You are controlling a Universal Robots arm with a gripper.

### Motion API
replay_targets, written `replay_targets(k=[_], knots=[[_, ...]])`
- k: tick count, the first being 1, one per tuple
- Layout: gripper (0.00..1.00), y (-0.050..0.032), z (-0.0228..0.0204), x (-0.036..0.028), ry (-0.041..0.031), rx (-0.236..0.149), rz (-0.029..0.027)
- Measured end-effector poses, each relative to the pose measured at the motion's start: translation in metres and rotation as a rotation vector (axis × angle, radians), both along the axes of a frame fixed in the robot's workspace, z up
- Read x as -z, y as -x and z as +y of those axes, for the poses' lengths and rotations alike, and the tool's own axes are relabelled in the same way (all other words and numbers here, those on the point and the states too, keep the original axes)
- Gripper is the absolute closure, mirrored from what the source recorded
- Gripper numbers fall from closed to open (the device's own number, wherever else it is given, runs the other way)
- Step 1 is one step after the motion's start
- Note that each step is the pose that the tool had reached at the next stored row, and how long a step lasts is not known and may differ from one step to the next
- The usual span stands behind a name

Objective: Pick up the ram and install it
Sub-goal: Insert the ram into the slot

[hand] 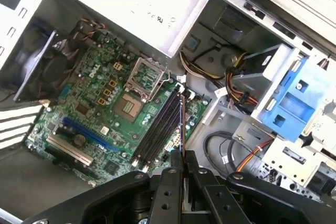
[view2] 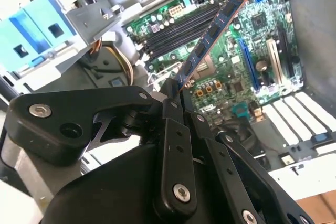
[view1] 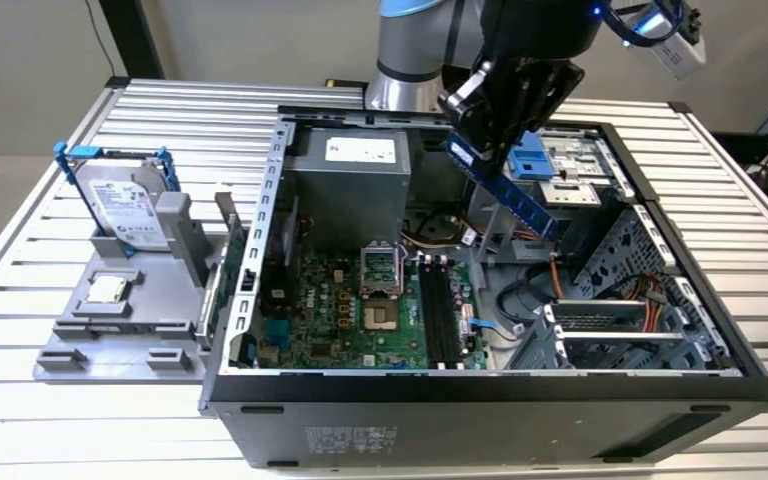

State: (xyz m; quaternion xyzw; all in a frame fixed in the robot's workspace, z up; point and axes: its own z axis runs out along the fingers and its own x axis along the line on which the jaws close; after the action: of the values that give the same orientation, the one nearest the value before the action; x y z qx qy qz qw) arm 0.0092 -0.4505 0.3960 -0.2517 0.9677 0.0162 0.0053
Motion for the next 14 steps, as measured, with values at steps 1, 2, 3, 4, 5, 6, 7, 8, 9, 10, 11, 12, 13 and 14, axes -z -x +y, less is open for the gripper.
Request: replay_targets(k=[1,2,3,4,5,6,7,8,9,10,11,12,13,14], knots=[[1.00,0.0000,0.0000,0.0000,0.0000,0.013,0.0000],[1.00,0.0000,0.0000,0.0000,0.0000,0.027,0.0000],[1.00,0.0000,0.0000,0.0000,0.0000,0.040,0.0000],[1.00,0.0000,0.0000,0.0000,0.0000,0.055,0.0000],[1.00,0.0000,0.0000,0.0000,0.0000,0.069,0.0000],[1.00,0.0000,-0.0001,0.0000,0.0000,0.084,0.0000],[1.00,0.0000,-0.0001,0.0000,-0.0001,0.098,0.0000],[1.00,0.0000,-0.0001,0.0000,-0.0001,0.113,0.0000],[1.00,0.0000,-0.0001,0.0000,-0.0001,0.128,0.0000],[1.00,0.0000,-0.0001,0.0000,-0.0001,0.143,0.0000],[1.00,0.0000,-0.0001,0.0000,-0.0001,0.157,0.0000],[1.00,0.0000,-0.0001,0.0000,-0.0001,0.171,0.0000],[1.00,0.0000,-0.0001,0.0000,-0.0001,0.186,0.0000],[1.00,0.0000,-0.0001,0.0000,-0.0001,0.202,0.0000]])
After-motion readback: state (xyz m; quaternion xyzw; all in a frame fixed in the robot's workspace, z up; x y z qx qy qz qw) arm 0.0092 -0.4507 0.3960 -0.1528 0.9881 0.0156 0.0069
